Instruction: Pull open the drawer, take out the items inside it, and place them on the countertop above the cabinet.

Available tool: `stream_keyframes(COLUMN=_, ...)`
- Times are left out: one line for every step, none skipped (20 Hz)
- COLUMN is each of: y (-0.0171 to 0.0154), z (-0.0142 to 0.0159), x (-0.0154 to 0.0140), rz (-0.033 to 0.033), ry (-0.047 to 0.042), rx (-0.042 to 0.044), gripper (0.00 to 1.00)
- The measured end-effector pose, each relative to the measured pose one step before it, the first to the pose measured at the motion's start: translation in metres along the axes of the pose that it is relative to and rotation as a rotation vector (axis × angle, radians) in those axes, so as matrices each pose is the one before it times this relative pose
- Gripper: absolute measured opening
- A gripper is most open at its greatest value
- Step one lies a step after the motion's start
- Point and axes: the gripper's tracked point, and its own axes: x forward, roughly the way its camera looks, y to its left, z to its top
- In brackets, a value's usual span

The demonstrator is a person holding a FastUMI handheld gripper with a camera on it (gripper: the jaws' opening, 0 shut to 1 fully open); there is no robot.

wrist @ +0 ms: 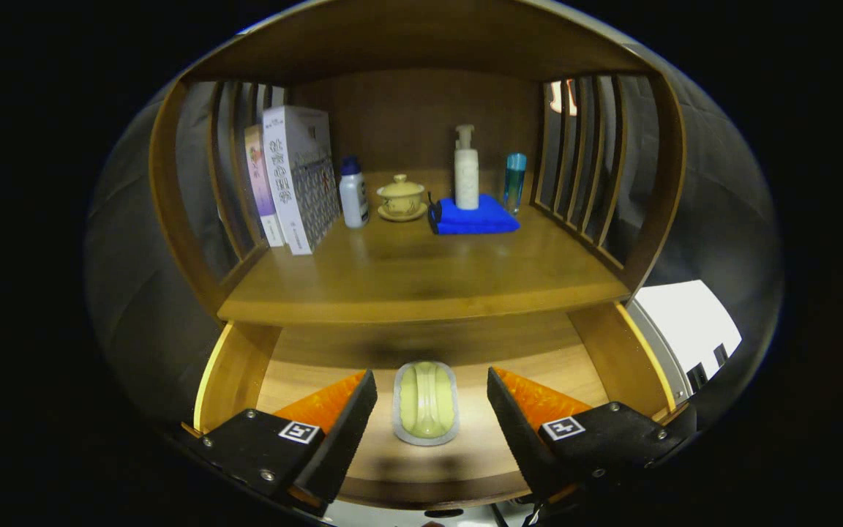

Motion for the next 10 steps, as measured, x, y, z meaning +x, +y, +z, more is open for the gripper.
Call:
stream_keyframes(y=0.00316, z=-0.00470, x=0.00730, rz=0.00340, ry=0.02181, rx=-0.00699, gripper=0.94)
stream_keyframes(y=0.00113, z=-0.00279, x=0.00618, rz=-0.00636, ry=0.02172, rx=-0.00704, gripper=0.95)
stream_keyframes(y=0.00192, z=-0.00504, x=0.00576, rz=-0.00106, ry=0.02282, rx=-0.00575, gripper=0.95)
stream_keyframes(y=0.00513, z=-0.00363, x=0.00510, rz=0.01005, ry=0.01596, rx=-0.00390, gripper=0.95)
stream_keyframes(y=0.00440, z=-0.00435, x=0.00533, rz=0.00752, ry=0.01768, rx=-0.00575, gripper=0.95)
stream_keyframes(y=0.00032, z=-0.00371, x=0.00491, rz=-0.00635, ry=0.01862, rx=-0.00787, gripper=0.95)
stream_keyframes(y=-0.00133, z=-0.00534, x=0.00578, rz=-0.01520, ry=0.01695, rx=-0.00626, gripper=0.95)
stream_keyframes(y=-0.00100, z=-0.00311, x=0.00676, rz=-0.01160, ry=0.01402, rx=-0.01186, gripper=0.94)
stream_keyframes(y=-0.00096, z=-0.00566, x=0.00731, rz=-0.01013, ry=0.02267, rx=-0.02041, gripper=0.94)
stream_keyframes(y=-0.00157, z=-0.00616, x=0.00591, rz=-0.00477, ry=0.02552, rx=-0.02778, gripper=0.94)
